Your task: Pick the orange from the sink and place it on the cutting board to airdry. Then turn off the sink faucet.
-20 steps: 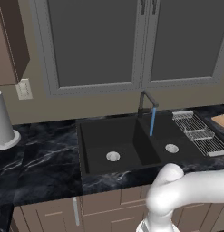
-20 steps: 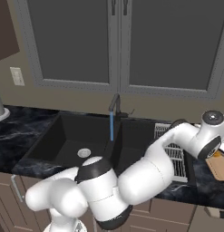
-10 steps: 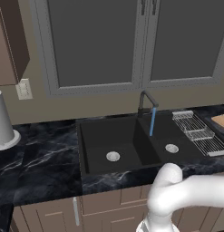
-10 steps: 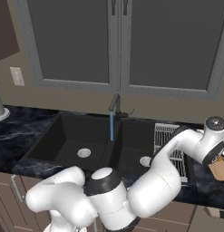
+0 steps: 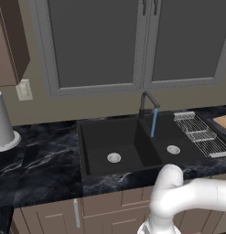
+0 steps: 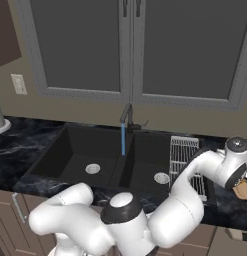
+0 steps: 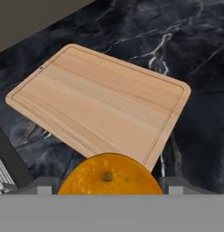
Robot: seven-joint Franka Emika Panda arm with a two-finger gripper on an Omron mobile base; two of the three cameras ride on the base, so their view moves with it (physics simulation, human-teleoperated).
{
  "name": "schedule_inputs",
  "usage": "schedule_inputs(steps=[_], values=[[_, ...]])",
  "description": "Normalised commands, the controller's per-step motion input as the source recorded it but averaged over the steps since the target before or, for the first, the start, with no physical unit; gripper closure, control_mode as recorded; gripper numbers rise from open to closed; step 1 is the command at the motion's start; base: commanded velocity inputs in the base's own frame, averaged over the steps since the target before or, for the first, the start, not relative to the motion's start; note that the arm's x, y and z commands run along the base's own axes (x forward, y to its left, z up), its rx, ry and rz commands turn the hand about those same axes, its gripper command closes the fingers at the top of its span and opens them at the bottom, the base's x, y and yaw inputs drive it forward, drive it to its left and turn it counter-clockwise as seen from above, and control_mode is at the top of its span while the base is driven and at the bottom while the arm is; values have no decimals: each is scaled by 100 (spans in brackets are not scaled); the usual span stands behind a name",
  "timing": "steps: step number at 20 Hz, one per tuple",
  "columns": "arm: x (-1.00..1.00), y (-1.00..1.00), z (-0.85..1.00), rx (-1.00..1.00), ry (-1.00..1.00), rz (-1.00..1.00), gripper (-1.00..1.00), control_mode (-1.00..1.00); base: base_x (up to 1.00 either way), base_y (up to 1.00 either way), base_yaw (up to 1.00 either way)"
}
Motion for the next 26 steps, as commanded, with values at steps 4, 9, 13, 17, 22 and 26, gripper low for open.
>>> schedule_inputs(steps=[4,9,13,17,22,26], values=[[14,-24,-17,0,1,0,100,-100,0,0,0],[22,-23,-12,1,1,0,100,-100,0,0,0],[28,-23,-11,3,2,0,100,-100,0,0,0],[23,-23,-17,4,3,0,100,-100,0,0,0],[16,-27,-19,3,3,0,100,-100,0,0,0],[12,-26,-24,3,3,0,100,-100,0,0,0]])
